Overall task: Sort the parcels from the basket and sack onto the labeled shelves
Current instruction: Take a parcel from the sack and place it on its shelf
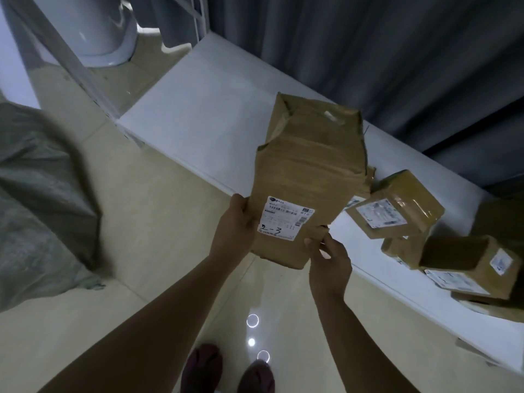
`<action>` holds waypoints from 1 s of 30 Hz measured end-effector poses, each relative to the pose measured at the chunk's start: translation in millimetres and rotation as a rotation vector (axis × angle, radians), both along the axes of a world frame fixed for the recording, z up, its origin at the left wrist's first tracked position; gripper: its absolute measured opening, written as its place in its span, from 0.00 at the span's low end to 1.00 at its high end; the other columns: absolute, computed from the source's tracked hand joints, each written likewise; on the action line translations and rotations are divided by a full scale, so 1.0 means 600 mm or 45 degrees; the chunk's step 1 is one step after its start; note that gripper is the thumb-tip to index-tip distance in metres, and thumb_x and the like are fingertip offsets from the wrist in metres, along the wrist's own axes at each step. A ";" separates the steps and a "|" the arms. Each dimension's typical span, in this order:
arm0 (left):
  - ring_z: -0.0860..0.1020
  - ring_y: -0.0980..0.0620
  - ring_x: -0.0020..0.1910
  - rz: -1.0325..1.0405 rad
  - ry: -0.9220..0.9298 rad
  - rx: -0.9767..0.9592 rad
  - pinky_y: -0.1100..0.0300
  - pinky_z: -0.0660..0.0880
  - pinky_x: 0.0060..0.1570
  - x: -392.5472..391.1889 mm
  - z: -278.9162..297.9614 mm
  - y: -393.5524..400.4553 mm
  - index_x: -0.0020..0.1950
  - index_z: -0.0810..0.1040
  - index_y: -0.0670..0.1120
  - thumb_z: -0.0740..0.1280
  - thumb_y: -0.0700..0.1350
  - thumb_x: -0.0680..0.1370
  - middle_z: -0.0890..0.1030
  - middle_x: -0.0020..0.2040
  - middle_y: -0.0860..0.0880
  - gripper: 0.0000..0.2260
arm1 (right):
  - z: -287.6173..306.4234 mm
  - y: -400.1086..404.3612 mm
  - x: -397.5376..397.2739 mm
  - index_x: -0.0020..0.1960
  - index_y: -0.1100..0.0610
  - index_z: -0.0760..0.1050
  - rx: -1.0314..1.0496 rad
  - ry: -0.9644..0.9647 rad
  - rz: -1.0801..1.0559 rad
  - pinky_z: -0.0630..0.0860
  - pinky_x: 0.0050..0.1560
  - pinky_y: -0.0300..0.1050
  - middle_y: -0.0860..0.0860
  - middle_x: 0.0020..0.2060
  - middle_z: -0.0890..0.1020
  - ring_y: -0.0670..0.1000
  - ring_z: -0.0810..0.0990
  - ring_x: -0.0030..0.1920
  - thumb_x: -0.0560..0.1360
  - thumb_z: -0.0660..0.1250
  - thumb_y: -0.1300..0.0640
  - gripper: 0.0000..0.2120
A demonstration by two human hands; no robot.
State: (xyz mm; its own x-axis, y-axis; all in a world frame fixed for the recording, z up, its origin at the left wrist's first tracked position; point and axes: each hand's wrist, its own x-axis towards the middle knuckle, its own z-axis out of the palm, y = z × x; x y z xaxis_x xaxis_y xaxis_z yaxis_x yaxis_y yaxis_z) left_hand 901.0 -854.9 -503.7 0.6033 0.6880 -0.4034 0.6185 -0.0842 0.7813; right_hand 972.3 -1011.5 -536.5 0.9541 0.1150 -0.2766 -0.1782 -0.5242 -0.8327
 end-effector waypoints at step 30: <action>0.68 0.41 0.69 -0.589 -0.117 0.604 0.39 0.75 0.56 0.032 0.031 -0.003 0.76 0.48 0.65 0.70 0.47 0.76 0.60 0.75 0.47 0.39 | 0.058 -0.002 0.050 0.77 0.50 0.56 -0.328 -0.821 0.821 0.66 0.64 0.53 0.61 0.78 0.54 0.67 0.54 0.76 0.75 0.72 0.54 0.36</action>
State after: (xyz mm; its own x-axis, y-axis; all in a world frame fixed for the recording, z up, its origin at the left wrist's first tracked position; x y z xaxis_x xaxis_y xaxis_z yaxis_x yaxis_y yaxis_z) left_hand 920.2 -856.5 -485.4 0.8962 0.4404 -0.0538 0.3689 -0.6721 0.6420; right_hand 1002.6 -1012.8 -501.5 0.7055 0.6824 0.1913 0.6641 -0.5424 -0.5145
